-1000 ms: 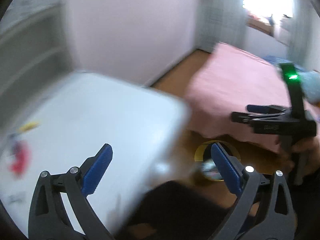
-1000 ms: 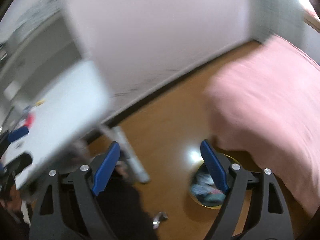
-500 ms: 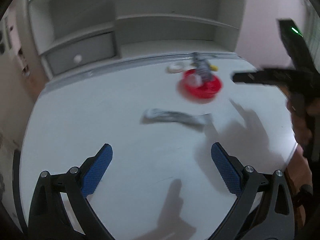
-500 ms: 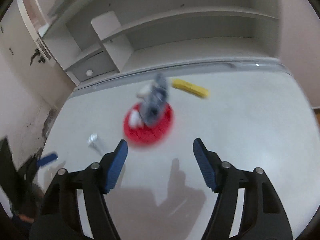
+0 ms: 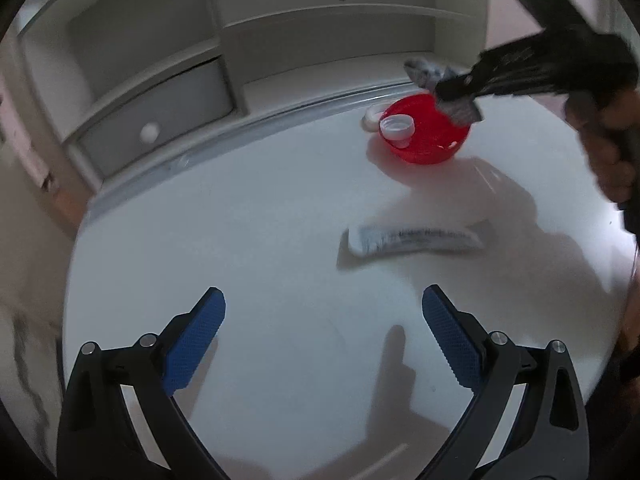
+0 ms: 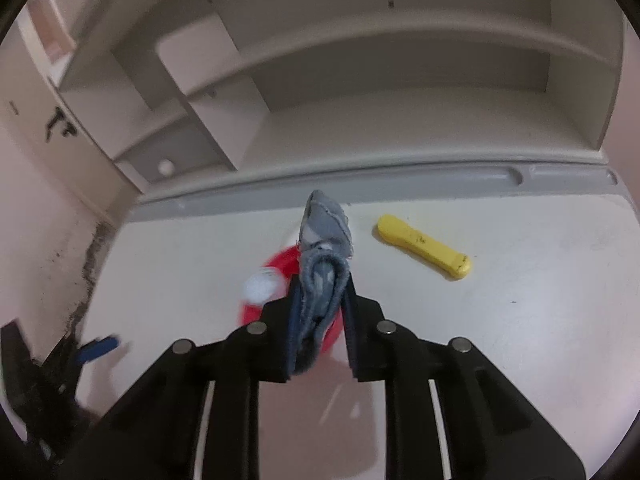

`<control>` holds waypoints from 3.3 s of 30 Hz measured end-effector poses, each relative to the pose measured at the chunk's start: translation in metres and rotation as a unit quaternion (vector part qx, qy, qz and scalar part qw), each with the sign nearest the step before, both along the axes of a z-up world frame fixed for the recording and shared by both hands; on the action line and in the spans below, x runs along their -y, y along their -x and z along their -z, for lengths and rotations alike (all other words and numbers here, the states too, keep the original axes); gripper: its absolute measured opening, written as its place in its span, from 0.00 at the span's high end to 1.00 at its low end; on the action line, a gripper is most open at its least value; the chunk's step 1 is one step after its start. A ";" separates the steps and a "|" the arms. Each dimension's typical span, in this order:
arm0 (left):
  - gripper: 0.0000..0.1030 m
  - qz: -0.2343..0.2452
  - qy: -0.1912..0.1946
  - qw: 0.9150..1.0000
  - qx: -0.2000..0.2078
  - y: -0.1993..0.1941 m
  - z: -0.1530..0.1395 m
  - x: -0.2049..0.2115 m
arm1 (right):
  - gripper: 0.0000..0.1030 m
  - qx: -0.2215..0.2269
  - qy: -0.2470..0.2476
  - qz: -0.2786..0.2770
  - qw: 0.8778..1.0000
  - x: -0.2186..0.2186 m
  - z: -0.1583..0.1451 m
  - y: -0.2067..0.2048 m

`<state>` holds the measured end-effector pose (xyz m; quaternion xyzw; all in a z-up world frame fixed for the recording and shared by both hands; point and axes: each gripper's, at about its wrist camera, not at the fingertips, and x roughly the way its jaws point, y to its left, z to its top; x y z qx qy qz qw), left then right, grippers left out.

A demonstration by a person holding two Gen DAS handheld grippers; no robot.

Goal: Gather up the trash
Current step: 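Grasp the grey sock with right tool while left tool grasps white toothpaste tube, then carry both items to the bin and open both tools over it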

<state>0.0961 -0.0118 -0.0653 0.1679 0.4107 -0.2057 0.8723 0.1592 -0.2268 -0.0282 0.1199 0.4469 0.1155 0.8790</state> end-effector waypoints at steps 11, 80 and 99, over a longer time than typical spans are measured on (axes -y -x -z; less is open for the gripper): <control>0.07 0.131 -0.035 0.991 0.005 -0.028 0.014 0.057 | 0.81 -0.041 -0.060 -0.004 0.997 0.050 0.000 0.043; 0.85 0.400 0.050 0.886 -0.230 0.289 0.192 0.528 | 0.91 -0.135 -0.030 0.535 0.834 0.395 0.191 0.542; 0.53 0.411 0.049 0.876 -0.250 0.291 0.204 0.556 | 0.91 -0.137 -0.038 0.535 0.833 0.398 0.191 0.538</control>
